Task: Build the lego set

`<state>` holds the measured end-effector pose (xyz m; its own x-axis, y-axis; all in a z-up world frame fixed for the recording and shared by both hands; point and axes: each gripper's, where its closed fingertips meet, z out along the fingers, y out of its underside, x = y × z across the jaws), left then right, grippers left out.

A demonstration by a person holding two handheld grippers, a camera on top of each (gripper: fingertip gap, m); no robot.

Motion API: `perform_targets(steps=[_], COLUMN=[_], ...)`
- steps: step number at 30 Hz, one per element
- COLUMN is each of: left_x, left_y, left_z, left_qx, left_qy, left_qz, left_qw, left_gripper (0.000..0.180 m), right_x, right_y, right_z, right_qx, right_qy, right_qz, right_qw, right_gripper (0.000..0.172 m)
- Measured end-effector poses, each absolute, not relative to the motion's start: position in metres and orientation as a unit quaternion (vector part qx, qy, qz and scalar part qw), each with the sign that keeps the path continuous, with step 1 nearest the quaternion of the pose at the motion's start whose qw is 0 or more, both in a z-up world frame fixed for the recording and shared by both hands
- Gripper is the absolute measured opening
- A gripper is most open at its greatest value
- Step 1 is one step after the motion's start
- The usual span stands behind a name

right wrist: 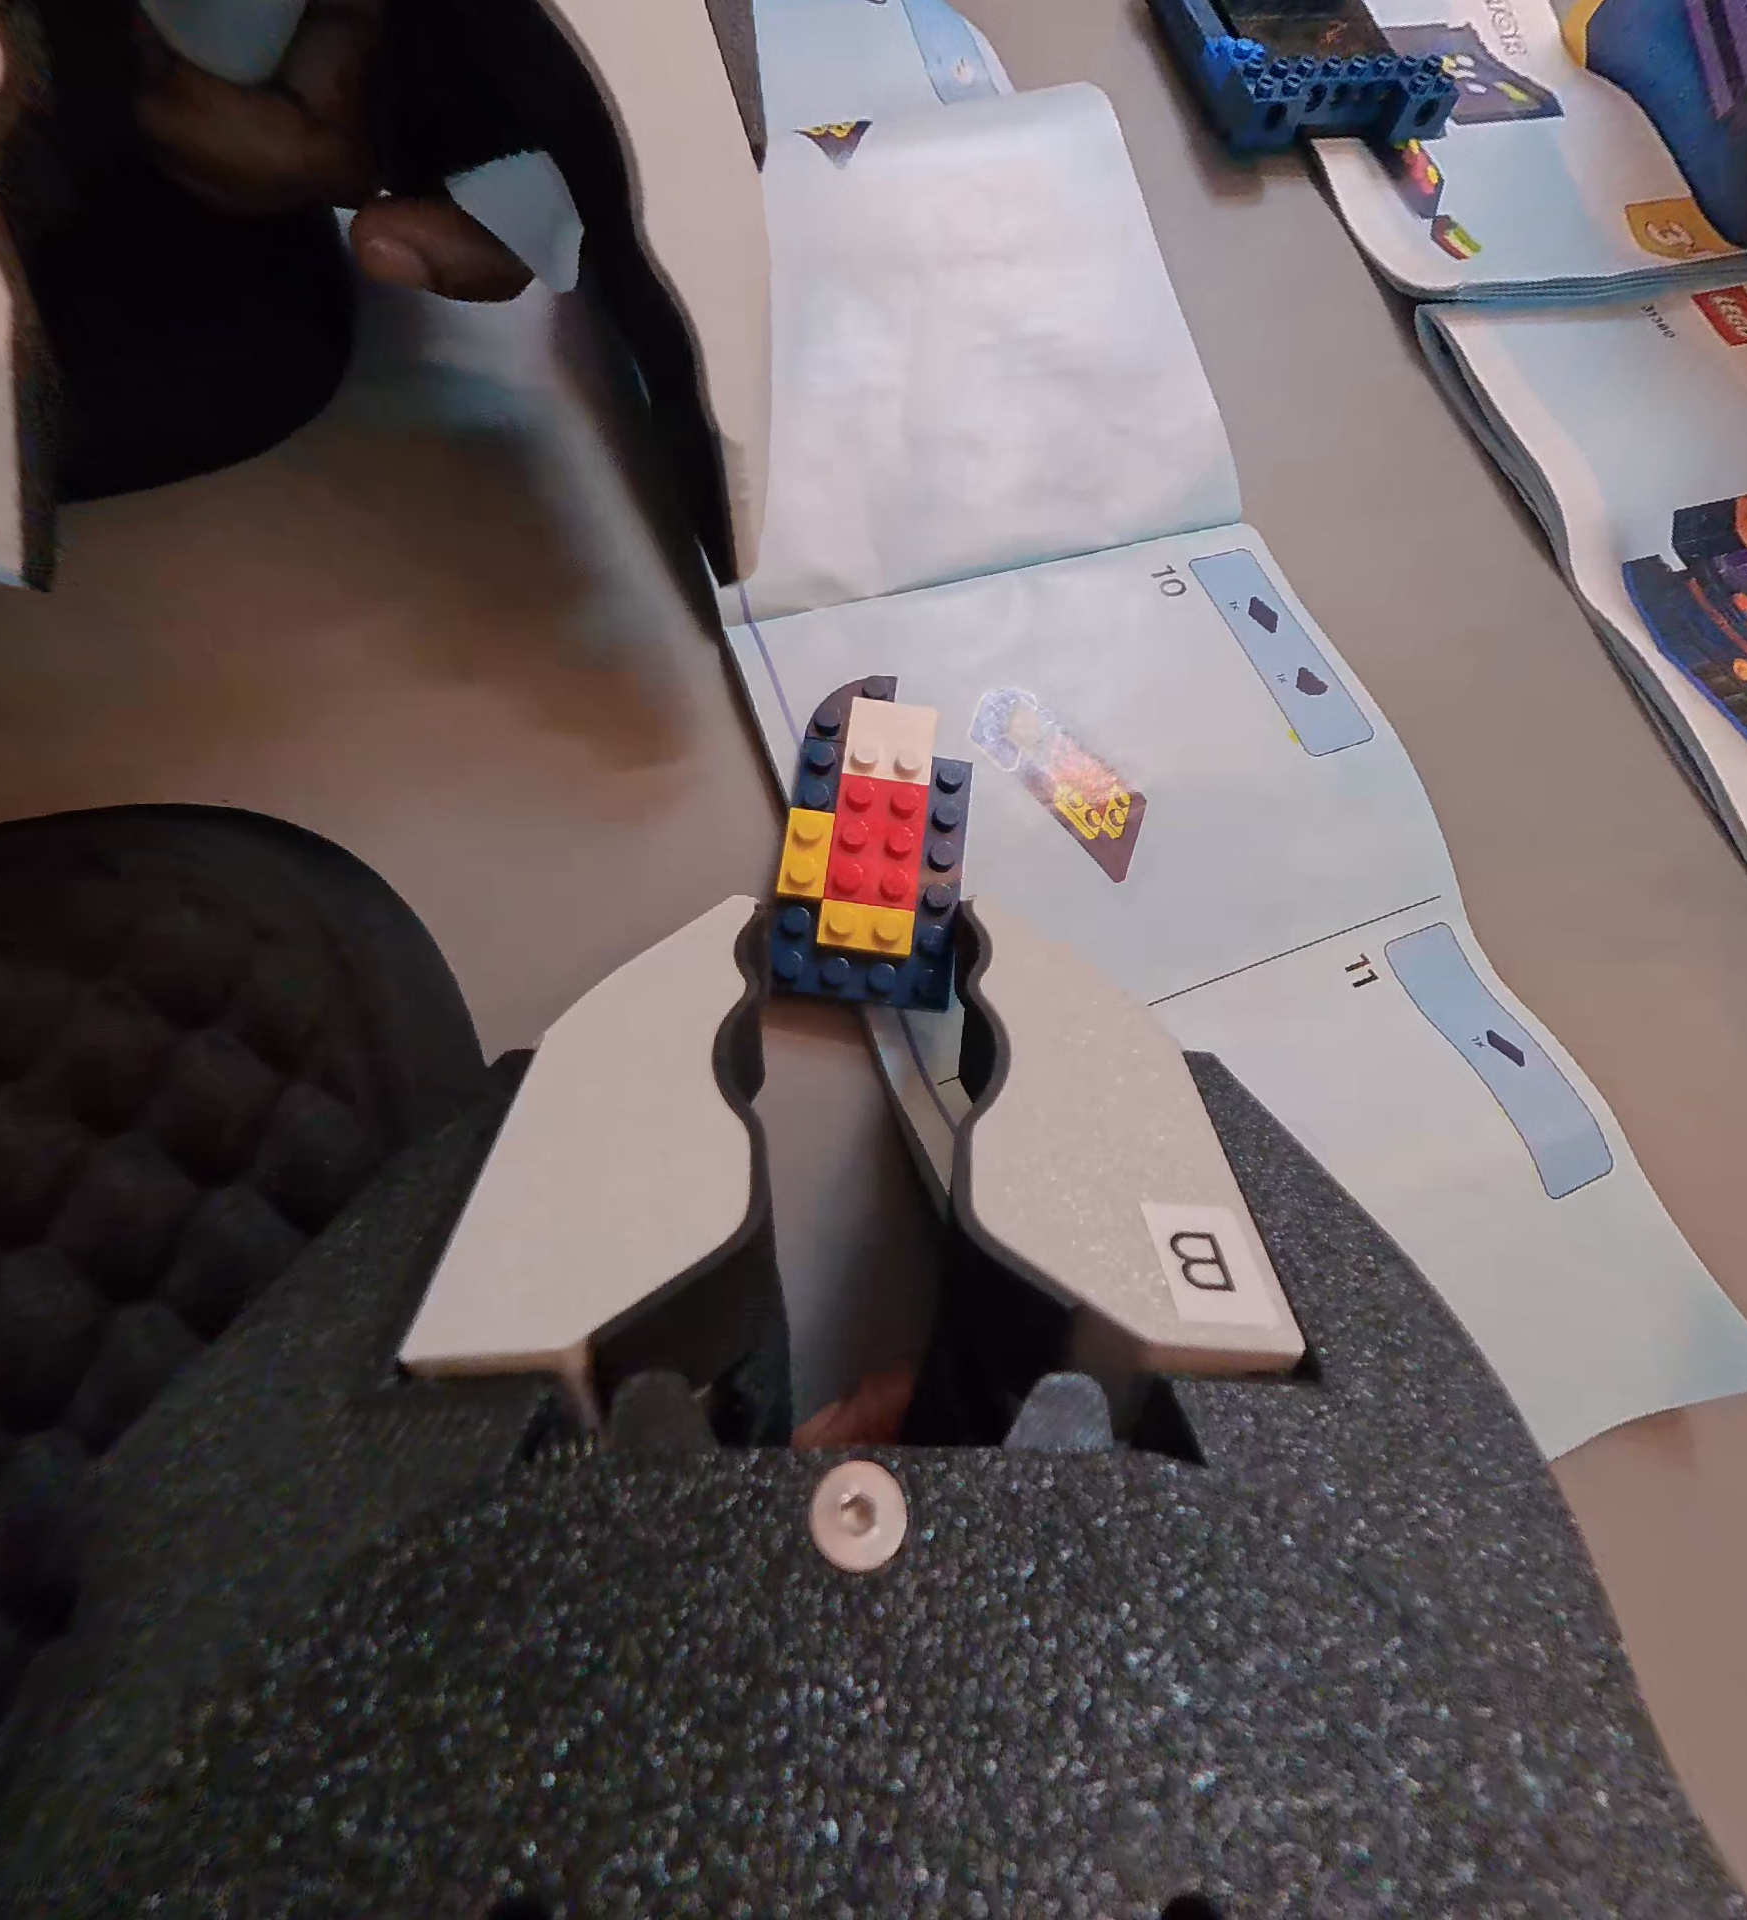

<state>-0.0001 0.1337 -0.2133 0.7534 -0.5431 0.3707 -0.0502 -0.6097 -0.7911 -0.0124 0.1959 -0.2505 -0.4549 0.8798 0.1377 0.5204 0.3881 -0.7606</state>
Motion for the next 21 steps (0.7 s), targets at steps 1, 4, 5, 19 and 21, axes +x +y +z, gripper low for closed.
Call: perform_targets(steps=[1, 4, 5, 19, 21], left_x=[0.001, 0.006, 0.009, -0.02, -0.046], left_y=[0.133, 0.131, 0.131, 0.079, 0.08], left_z=[-0.213, -0.208, -0.203, -0.16, -0.183], left_qx=[-0.843, -0.833, -0.826, -0.836, -0.873], left_qy=[0.182, 0.21, 0.222, 0.131, 0.041], left_qz=[-0.302, -0.293, -0.282, -0.085, -0.076], left_qw=[0.407, 0.42, 0.435, 0.526, 0.479], left_gripper=[0.084, 0.087, 0.087, 0.056, 0.056], right_x=[-0.012, -0.012, -0.013, -0.014, -0.014], right_y=[0.197, 0.197, 0.198, 0.203, 0.204], right_z=[-0.25, -0.25, -0.25, -0.25, -0.247], right_qx=[-0.445, -0.445, -0.445, -0.452, -0.452], right_qy=[-0.786, -0.786, -0.786, -0.781, -0.777], right_qz=[0.329, 0.327, 0.326, 0.314, 0.317], right_qw=[0.274, 0.279, 0.28, 0.297, 0.302], right_gripper=[0.034, 0.034, 0.034, 0.034, 0.034])
